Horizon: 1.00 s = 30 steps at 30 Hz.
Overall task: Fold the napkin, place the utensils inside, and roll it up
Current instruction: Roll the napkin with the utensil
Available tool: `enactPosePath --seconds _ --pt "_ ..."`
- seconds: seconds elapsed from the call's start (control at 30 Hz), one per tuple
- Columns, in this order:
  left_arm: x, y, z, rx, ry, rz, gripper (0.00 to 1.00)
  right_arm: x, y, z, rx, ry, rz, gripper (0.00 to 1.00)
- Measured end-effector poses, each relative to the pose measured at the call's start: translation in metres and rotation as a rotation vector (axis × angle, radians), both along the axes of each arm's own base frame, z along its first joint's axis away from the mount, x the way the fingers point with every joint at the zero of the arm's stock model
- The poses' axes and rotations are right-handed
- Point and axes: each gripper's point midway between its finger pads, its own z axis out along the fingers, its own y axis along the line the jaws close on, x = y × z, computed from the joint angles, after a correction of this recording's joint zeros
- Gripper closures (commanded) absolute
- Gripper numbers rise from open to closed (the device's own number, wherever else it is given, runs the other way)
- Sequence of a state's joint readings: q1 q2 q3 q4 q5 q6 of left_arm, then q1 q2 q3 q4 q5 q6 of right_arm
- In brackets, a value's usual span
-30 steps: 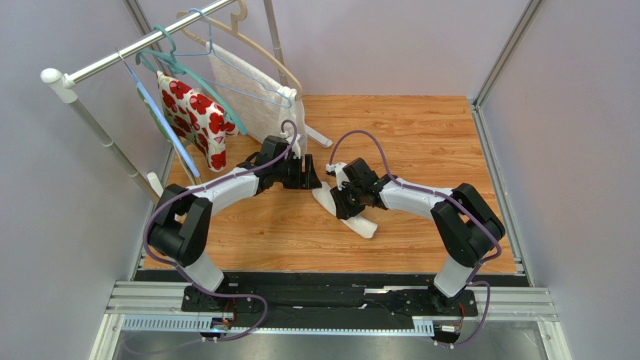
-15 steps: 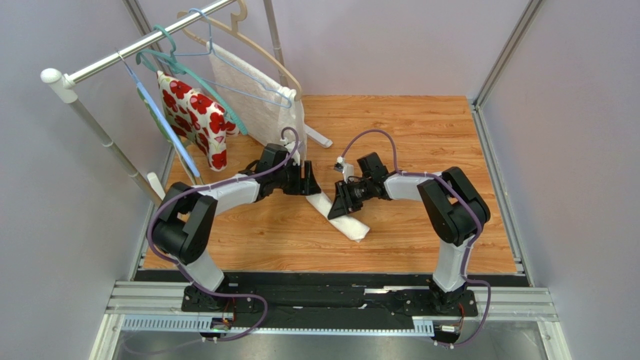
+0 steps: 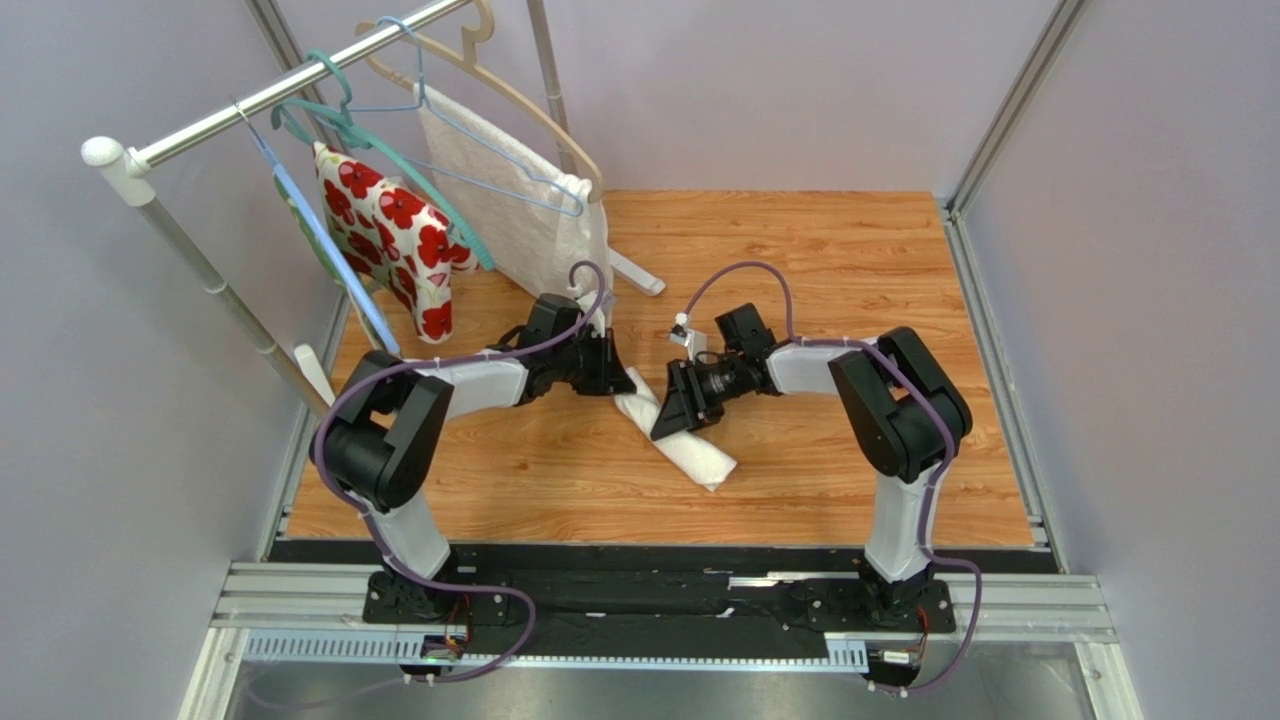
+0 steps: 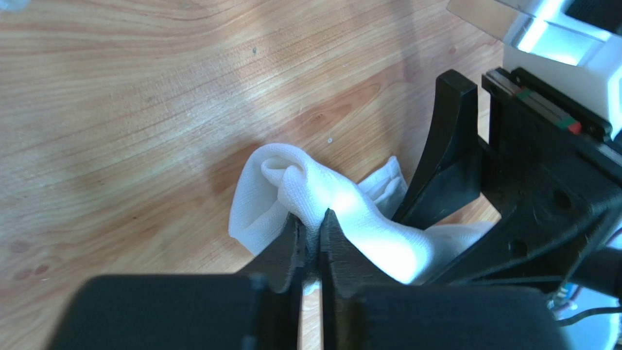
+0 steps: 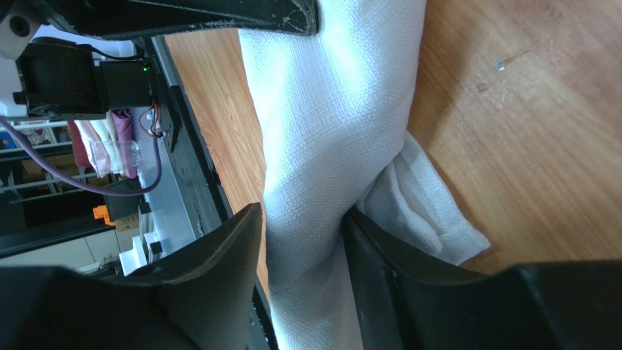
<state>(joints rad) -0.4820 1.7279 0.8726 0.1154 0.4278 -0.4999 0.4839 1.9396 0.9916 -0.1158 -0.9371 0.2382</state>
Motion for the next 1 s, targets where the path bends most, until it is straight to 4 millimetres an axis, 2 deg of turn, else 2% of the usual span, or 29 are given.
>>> enactPosePath --seconds 0.2,0.3,0.4,0.47,0.57,0.67,0.73,0.87,1.0 --pt "-0.002 -0.002 -0.004 0.0 0.024 -0.012 1.0 0.004 -0.009 0.01 -0.11 -0.046 -0.059 0.36" --pt "0.001 -0.005 -0.004 0.004 0.044 -0.018 1.0 0.018 -0.023 0.02 -0.208 -0.135 -0.14 0.36" --pt "0.003 -0.007 -0.004 0.011 0.072 -0.024 1.0 0.035 -0.034 0.04 -0.287 -0.282 -0.222 0.36" --pt "0.005 -0.009 -0.005 0.02 0.094 -0.025 1.0 0.039 -0.033 0.056 -0.326 -0.403 -0.243 0.36" --pt "0.009 -0.013 -0.007 0.026 0.126 -0.03 1.0 0.026 -0.014 0.066 -0.373 -0.543 -0.201 0.36" --pt "0.01 -0.015 -0.01 0.025 0.154 -0.028 1.0 0.007 0.004 0.059 -0.443 -0.658 -0.141 0.36" --pt "0.01 -0.015 -0.01 0.023 0.162 -0.025 1.0 -0.002 0.007 0.053 -0.484 -0.708 -0.117 0.36" --pt "0.011 -0.016 -0.01 0.026 0.176 -0.021 1.0 -0.001 0.002 0.033 -0.592 -0.786 -0.107 0.38" --pt "0.011 -0.017 -0.009 0.027 0.183 -0.02 1.0 0.002 -0.002 0.016 -0.664 -0.823 -0.084 0.44"
